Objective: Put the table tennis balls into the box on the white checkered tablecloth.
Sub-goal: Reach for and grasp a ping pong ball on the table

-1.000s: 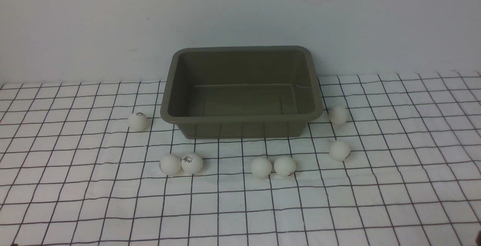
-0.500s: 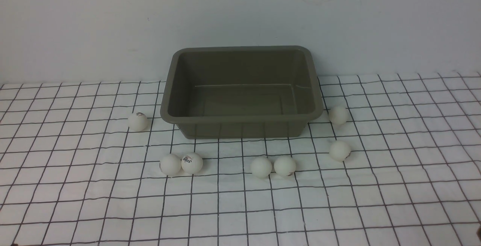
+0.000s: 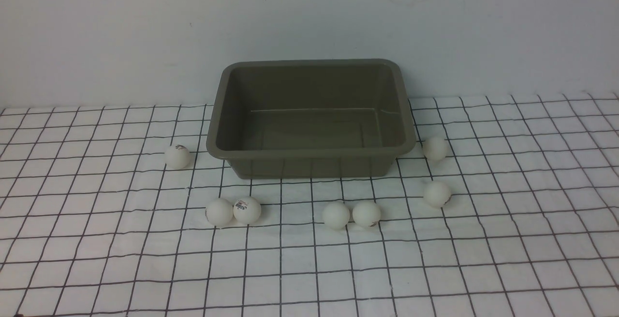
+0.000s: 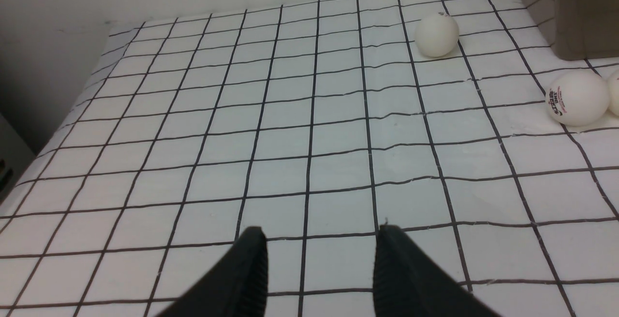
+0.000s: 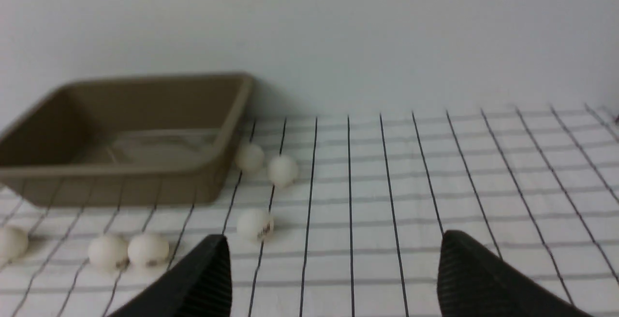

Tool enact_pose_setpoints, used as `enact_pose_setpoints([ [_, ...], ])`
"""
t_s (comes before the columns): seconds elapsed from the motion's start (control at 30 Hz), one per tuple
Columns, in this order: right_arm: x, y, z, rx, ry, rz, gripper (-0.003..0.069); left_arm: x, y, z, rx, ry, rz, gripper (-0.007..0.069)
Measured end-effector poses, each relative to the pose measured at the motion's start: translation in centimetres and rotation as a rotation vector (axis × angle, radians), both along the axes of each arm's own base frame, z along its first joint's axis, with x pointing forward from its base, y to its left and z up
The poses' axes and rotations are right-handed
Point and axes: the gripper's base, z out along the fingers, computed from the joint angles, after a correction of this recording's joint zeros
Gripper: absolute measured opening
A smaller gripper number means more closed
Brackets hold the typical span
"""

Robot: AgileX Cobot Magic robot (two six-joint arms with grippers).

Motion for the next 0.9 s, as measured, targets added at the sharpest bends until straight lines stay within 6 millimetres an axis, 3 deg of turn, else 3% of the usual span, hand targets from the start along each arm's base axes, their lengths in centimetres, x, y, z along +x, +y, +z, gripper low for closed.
enact_pose_setpoints([
  [0.2, 1.5, 0.1, 1.7, -0.025, 0.181, 0.011, 0.0515, 0.0, 0.0, 0.0, 0.0, 0.0, 0.0, 0.0279],
  [0.4, 3.8, 0.3, 2.8, -0.003, 0.136, 0.011, 0.0515, 0.0, 0.0, 0.0, 0.0, 0.0, 0.0, 0.0279],
  [0.9, 3.6, 0.6, 1.8, 0.018, 0.261, 0.04, 0.0515, 0.0, 0.0, 0.0, 0.0, 0.0, 0.0, 0.0279],
])
